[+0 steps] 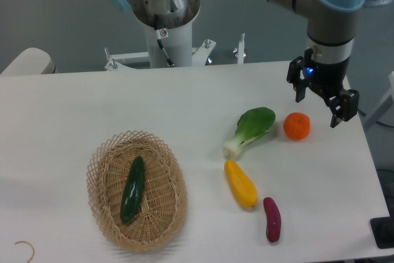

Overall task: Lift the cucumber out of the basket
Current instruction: 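Move the open gripper over the basket above the green cucumber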

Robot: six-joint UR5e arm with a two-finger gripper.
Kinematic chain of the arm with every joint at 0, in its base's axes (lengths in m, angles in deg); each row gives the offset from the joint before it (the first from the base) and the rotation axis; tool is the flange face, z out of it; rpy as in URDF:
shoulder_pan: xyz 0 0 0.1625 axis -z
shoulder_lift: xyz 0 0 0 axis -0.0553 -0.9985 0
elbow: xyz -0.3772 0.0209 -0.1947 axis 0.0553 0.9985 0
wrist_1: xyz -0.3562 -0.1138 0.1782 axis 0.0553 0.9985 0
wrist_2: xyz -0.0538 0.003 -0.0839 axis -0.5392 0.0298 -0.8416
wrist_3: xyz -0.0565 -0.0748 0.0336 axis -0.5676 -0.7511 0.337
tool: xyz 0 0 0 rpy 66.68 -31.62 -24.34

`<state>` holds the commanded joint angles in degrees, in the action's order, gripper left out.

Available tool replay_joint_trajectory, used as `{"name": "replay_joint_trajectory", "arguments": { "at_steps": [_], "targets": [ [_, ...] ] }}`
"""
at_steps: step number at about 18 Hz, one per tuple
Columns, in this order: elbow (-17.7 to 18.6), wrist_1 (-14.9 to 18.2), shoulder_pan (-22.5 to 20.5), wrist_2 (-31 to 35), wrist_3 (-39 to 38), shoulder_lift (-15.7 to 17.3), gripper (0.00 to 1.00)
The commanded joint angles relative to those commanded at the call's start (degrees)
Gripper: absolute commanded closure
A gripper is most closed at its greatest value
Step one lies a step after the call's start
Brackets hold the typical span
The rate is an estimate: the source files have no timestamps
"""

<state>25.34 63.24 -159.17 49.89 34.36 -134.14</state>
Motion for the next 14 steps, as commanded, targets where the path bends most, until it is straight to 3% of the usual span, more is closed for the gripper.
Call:
{"name": "replay_joint_trajectory", "arguments": {
  "at_steps": [9, 14],
  "targets": [
    [0.3, 0.6, 5.3, -0.2, -6.9, 0.4, 0.00],
    [1.8, 0.5, 11.1, -0.6, -25.7, 1.3, 0.00]
  ]
}}
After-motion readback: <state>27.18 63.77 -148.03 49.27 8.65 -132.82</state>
